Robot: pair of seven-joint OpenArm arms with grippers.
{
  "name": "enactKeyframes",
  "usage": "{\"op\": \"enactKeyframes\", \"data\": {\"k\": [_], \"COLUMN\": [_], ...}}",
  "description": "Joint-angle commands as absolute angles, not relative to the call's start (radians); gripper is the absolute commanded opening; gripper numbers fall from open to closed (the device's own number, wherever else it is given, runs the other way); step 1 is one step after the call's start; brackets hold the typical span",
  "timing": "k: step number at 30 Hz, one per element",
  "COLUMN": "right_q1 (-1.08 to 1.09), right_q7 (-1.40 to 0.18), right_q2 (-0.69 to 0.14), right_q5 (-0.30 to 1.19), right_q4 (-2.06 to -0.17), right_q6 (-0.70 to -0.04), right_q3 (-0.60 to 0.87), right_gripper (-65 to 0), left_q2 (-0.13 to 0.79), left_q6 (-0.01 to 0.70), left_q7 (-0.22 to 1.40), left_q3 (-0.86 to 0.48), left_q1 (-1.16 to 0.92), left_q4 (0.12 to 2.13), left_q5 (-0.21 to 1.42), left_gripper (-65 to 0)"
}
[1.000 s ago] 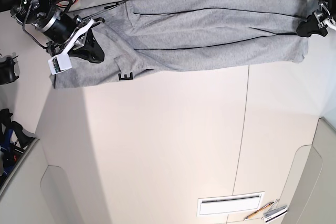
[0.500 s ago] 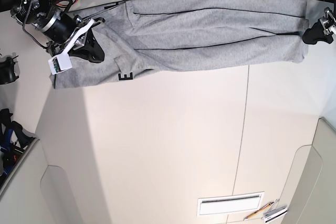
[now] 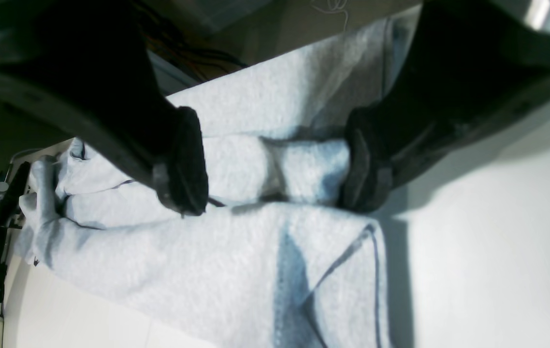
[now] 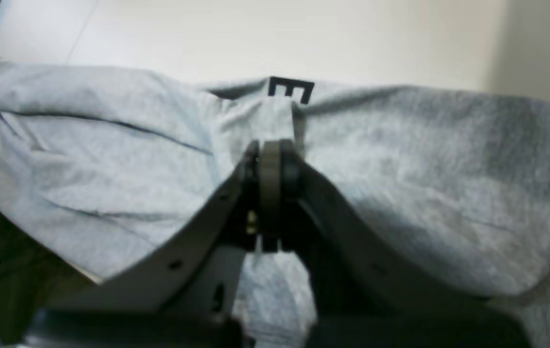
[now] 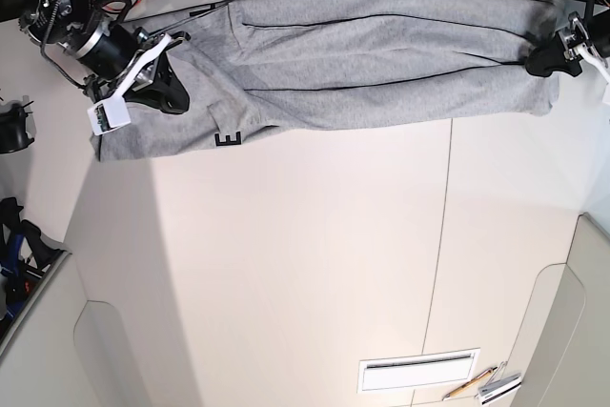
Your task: Fold the T-shirt properly
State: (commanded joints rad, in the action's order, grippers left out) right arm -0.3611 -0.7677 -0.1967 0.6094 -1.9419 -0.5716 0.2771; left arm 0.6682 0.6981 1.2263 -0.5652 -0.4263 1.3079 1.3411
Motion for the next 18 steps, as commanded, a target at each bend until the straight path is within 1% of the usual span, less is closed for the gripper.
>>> {"op": "enactKeyframes", "data": {"k": [3,6,8,10,13,18], "right_q1": [-0.361,-0.361,-0.361,-0.361,-0.360,-0.360], "right_q7": [-0.768,-0.783,-0.782,-0.782,-0.781,-0.782], "right_q2": [-0.196,-0.197,-0.197,-0.197,-0.197,-0.197], "right_q5": [0.609,0.609,0.610,0.610,0.610,0.610], "right_q4": [-1.942,-1.942,-1.942,-1.942,-1.942,-1.942], "right_q6": [-0.572,-0.572,-0.572,-0.572,-0.572,-0.572], "right_q3": [0.277,0.277,0.277,0.277,0.277,0.277], "right_gripper": [-65.0,-65.0,-65.0,-65.0,-65.0,-65.0], "left_q2": [0.668,0.682,0.690,0.693,0.693,0.693], "left_q6": [0.698,0.698,0.698,0.698,0.698,0.698], "left_q7": [1.252,1.306,1.306,1.300,1.235,1.192], "left_q3": [-0.643,-0.740,-0.769,-0.767,-0.738,-0.706], "left_q1": [-0.398,-0.403,-0.402,-0.402,-0.402,-0.402], "left_q4": [1.308,1.308,1.308,1.308,1.288,1.211], "left_q5": [1.346,1.409,1.408,1.385,1.325,1.314], "left_gripper": [-18.9,-18.9,-18.9,-18.9,-18.8,-18.8]}}
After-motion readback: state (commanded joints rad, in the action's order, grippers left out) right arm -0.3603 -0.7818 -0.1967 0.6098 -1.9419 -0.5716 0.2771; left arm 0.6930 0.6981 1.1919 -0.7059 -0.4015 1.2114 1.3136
